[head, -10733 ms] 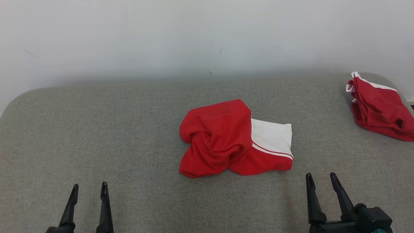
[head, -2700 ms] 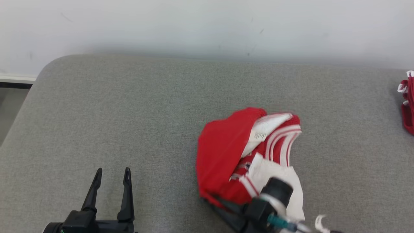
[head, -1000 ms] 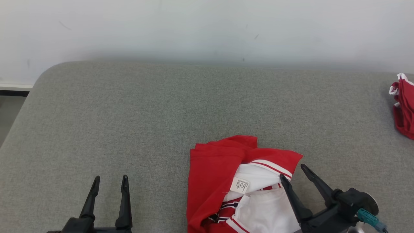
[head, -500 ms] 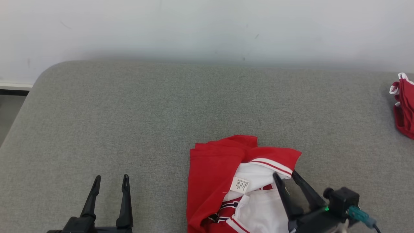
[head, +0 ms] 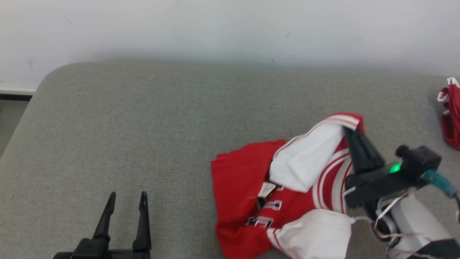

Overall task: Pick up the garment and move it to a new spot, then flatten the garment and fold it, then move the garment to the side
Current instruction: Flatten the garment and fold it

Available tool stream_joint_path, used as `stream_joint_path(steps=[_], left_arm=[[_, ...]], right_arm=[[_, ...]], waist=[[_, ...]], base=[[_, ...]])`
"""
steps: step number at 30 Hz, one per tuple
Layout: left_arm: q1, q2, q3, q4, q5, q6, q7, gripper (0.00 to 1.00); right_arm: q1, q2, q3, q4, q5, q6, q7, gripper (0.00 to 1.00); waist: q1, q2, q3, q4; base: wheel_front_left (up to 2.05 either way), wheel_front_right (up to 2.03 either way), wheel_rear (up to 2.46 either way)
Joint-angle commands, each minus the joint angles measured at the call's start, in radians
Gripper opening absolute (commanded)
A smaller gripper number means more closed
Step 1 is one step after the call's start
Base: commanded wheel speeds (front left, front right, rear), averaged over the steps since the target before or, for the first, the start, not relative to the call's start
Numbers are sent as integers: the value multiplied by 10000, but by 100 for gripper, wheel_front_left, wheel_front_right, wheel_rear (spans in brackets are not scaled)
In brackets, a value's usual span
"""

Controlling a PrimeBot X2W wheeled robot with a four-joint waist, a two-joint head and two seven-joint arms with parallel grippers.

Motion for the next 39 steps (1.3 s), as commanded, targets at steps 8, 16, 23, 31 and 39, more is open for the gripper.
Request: stream_joint_path(steps=[8, 16, 23, 31, 39], left_arm=[[-414, -7, -344, 17, -189, 73, -32, 100], [-767, -9, -657, 122, -305, 58, -32, 100], [-955, -7, -1001, 213, -413, 159, -32, 100], [-881, -6, -926, 272, -388, 242, -32, 100], [-669, -7, -629, 311, -243, 124, -32, 100]], right_arm=[[-1611, -772, -296, 838, -6, -27, -47, 0], [-3296, -855, -261, 2893, -2, -27, -45, 0], [-4369, -565, 309, 5390, -100, -27, 65, 100], [-4353, -392, 1003, 6089, 171, -27, -30, 100], [-3591, -654, 1929, 5225, 627, -27, -40, 100]], waist=[[0, -1, 543, 303], [0, -1, 923, 728], [0, -1, 1094, 987], [0, -1, 870, 693], [0, -1, 428, 209]], base=[[0, 0, 0], [0, 0, 0], [0, 0, 0], [0, 0, 0], [0, 0, 0]])
